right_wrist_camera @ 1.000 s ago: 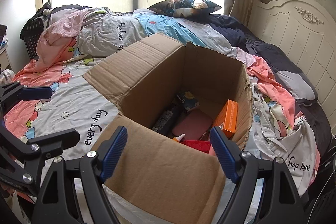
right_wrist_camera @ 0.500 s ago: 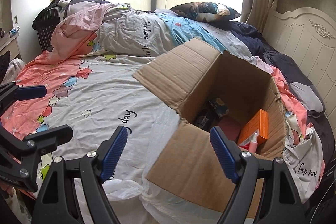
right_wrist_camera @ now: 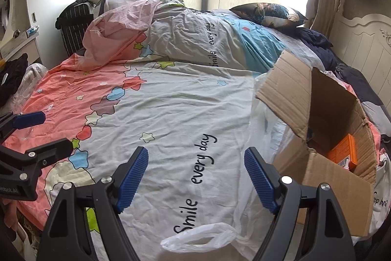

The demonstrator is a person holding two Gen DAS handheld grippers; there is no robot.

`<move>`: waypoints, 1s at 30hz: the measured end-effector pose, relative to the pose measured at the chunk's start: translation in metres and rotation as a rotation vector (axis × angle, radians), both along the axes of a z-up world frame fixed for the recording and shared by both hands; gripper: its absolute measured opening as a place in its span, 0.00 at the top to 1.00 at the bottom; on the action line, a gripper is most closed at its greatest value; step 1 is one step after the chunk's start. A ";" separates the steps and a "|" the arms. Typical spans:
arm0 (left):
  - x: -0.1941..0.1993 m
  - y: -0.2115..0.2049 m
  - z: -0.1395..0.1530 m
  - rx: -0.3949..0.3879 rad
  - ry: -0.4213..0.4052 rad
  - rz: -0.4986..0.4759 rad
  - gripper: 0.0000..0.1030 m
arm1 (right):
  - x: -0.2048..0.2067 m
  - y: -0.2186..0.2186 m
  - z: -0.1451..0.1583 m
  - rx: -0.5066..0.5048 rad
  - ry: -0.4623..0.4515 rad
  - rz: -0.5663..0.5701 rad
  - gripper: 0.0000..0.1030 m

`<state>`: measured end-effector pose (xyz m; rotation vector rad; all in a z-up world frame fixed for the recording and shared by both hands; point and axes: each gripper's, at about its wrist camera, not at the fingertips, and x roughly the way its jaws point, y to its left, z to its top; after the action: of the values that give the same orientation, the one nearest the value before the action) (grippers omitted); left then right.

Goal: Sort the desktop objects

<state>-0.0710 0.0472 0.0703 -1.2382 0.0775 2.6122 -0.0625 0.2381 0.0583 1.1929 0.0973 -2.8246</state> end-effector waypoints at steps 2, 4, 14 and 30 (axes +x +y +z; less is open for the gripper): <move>0.004 -0.015 -0.002 -0.021 0.016 0.039 0.00 | -0.004 -0.013 -0.004 -0.011 -0.011 0.016 0.24; 0.008 -0.027 -0.005 -0.053 0.032 0.074 0.00 | -0.007 -0.027 -0.010 -0.017 -0.026 0.033 0.24; 0.019 -0.056 -0.017 -0.096 0.052 0.131 0.00 | -0.016 -0.072 -0.029 -0.045 -0.031 0.021 0.24; 0.013 -0.095 -0.063 -0.029 0.002 0.241 0.00 | -0.010 -0.100 -0.057 -0.071 -0.031 -0.044 0.24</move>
<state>-0.0583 -0.0474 0.0073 -1.3294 -0.0358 2.8253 -0.0727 0.1382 0.0017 1.2377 -0.0317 -2.8200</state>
